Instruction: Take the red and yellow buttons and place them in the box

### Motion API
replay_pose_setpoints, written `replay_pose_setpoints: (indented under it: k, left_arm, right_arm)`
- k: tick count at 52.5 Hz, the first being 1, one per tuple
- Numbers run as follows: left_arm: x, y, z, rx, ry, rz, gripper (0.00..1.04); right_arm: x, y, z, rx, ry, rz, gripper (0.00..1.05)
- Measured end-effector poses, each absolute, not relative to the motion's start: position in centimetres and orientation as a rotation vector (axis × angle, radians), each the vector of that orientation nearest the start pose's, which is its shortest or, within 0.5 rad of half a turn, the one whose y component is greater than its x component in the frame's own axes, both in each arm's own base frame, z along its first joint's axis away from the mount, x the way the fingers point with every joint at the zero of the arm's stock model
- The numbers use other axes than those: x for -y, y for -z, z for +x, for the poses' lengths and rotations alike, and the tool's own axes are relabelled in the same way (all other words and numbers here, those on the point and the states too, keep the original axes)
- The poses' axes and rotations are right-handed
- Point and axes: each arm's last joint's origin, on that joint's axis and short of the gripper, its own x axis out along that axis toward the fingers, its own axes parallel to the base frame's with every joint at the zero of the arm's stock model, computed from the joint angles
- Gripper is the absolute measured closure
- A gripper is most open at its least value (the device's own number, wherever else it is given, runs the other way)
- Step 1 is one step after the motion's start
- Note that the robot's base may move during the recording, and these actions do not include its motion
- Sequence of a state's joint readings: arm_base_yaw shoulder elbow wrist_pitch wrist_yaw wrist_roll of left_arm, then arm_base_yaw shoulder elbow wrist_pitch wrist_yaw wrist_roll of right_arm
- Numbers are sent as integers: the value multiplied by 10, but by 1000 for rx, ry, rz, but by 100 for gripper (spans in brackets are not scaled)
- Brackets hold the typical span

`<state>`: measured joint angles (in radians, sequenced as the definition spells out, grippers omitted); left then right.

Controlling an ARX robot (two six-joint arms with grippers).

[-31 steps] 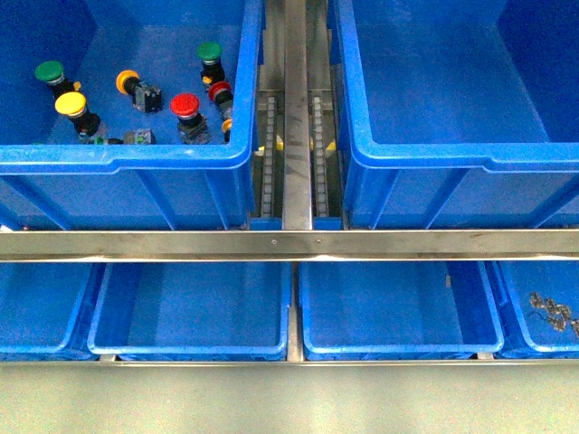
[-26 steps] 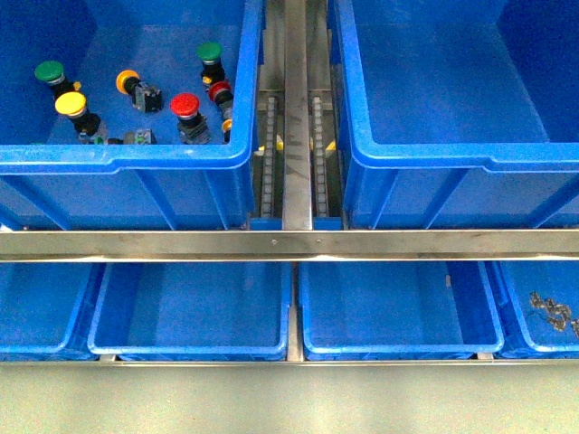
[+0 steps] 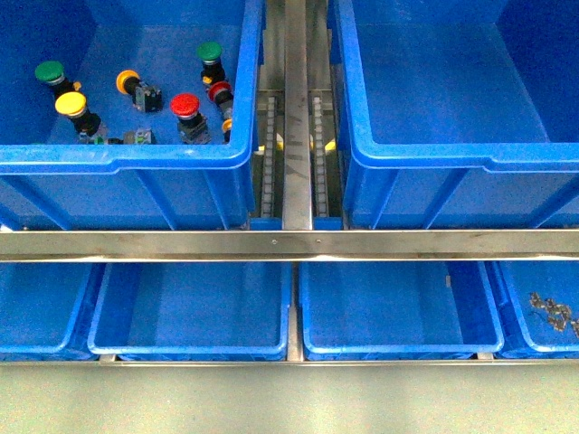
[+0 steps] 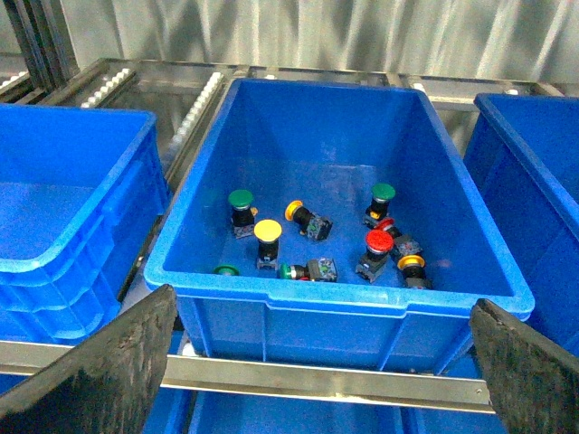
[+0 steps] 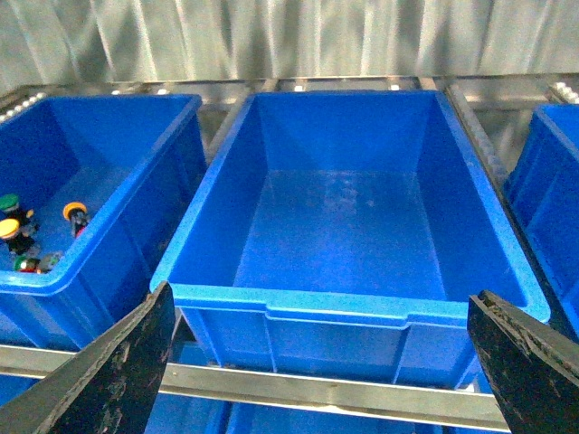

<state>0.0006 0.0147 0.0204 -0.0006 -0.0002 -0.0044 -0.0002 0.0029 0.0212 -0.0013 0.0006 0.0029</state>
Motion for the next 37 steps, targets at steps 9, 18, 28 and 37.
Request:
replay_pose_setpoints:
  k: [9,18,28,37]
  left_arm:
    - [0,-169,97,5,-1,-4,8]
    - [0,-169,97,5,-1,-4,8]
    - [0,-169,97,5,-1,-4,8]
    - [0,-169,97,5,-1,-4,8]
  right_arm:
    - [0,-170,97,17,1,2,7]
    - [0,-170,97,17,1,3,7]
    - [0,-170,97,17,1,2,7]
    - [0,-170,97,17,1,3,7]
